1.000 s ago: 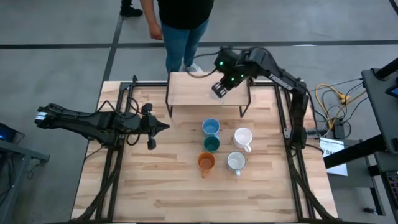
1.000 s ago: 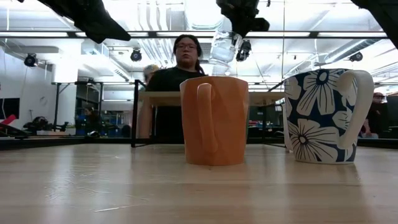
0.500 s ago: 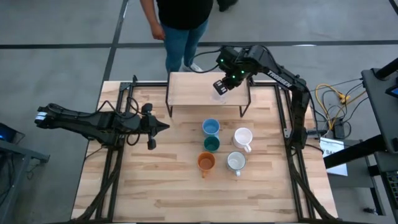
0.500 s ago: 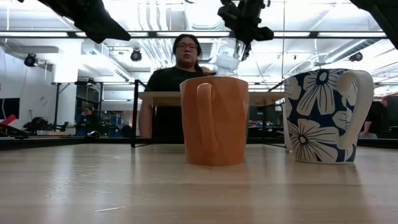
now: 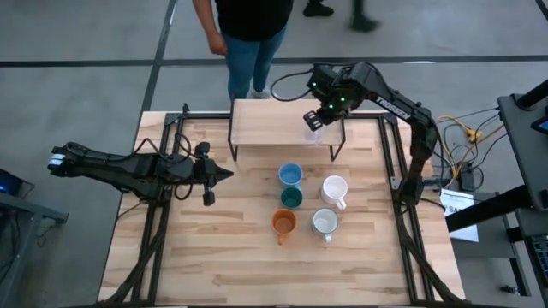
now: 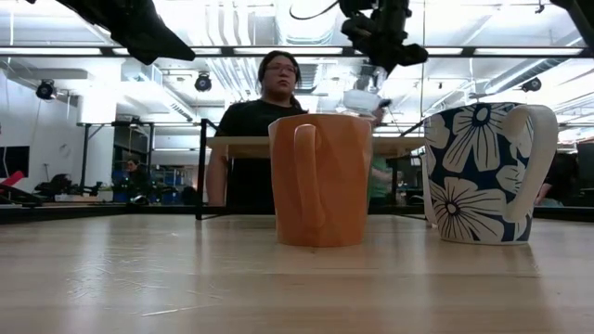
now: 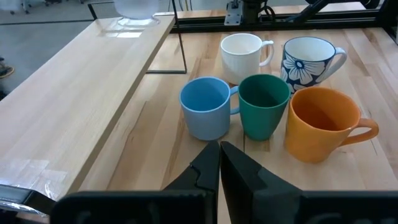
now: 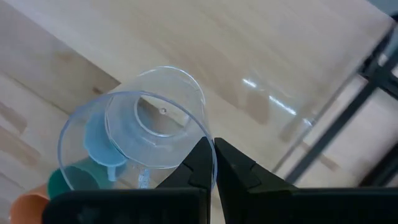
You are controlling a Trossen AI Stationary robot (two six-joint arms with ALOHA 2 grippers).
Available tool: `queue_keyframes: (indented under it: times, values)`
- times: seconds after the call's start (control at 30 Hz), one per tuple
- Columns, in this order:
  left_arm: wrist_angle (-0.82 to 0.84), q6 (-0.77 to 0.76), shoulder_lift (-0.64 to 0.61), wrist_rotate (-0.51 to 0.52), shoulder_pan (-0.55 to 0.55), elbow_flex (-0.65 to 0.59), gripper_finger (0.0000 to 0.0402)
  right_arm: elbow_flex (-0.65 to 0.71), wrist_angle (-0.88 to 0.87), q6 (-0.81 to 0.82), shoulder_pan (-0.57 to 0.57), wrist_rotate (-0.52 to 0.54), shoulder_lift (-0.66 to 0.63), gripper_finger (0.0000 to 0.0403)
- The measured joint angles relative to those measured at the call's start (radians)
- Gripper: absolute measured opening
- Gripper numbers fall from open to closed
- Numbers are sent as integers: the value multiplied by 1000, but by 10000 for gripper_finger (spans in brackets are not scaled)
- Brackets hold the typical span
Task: Stack small to large cups/mugs on shelf
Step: Put the transparent mug on the shelf
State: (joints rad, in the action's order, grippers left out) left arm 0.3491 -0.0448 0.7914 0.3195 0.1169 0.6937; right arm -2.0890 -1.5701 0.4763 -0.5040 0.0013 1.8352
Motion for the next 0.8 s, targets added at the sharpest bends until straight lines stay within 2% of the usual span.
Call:
queue_keyframes:
  times: [0.33, 0.63, 0.8]
  values:
    - [0, 0, 0, 0, 0, 0, 0, 188, -2, 21, -37, 20, -105, 8]
    - [-1, 0, 0, 3, 0, 0, 0, 251, -1, 25, -38, 31, -134, 8]
    - [-1, 0, 0, 3, 0, 0, 0, 263, -1, 4, -48, 71, -132, 8]
